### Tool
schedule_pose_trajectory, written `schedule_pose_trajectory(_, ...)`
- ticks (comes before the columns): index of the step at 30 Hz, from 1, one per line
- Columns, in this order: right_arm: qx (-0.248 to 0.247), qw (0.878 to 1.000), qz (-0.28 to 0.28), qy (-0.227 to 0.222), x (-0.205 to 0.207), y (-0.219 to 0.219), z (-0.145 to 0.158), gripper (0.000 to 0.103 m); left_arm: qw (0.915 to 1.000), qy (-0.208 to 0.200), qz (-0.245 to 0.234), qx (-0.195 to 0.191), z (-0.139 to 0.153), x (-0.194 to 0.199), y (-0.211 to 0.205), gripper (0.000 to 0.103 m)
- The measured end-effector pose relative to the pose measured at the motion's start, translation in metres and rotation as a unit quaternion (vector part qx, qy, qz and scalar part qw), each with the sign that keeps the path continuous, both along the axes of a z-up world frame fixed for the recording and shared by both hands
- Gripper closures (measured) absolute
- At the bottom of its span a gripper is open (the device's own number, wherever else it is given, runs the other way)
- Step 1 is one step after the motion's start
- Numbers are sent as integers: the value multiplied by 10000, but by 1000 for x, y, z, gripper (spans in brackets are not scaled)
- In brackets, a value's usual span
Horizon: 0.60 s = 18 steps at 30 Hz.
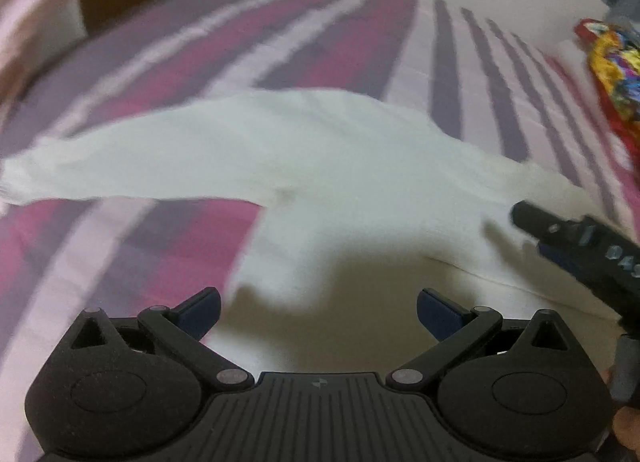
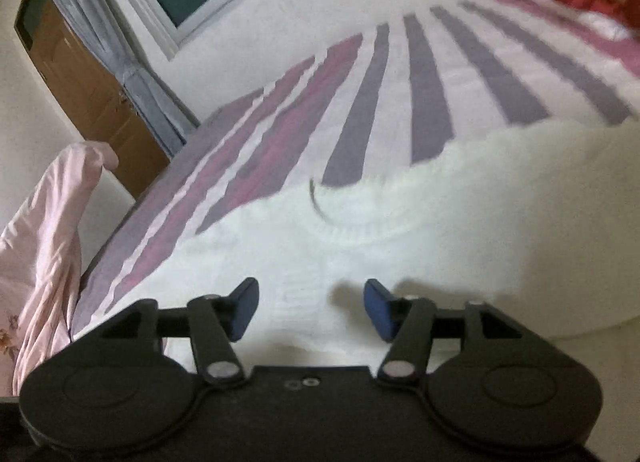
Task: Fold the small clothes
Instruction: 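Fold the held sleeve across the sweater body and open the right gripper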
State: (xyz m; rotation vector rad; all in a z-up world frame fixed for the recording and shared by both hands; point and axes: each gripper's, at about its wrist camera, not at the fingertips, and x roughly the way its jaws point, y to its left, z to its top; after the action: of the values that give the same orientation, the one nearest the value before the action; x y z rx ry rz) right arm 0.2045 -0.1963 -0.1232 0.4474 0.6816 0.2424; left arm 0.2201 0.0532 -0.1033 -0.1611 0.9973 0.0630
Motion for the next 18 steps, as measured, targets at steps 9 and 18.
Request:
schedule_pose_trajectory(9, -662, 9952, -671, -270, -41, -60, 17, 36, 9910, -40, -294, -1308, -12, 19, -30, 0)
schedule_pose_trajectory(18, -541, 9945, -879, -181, -62, -82, 2, 33, 9705, -3, 23, -2410, -45, 39, -31, 0)
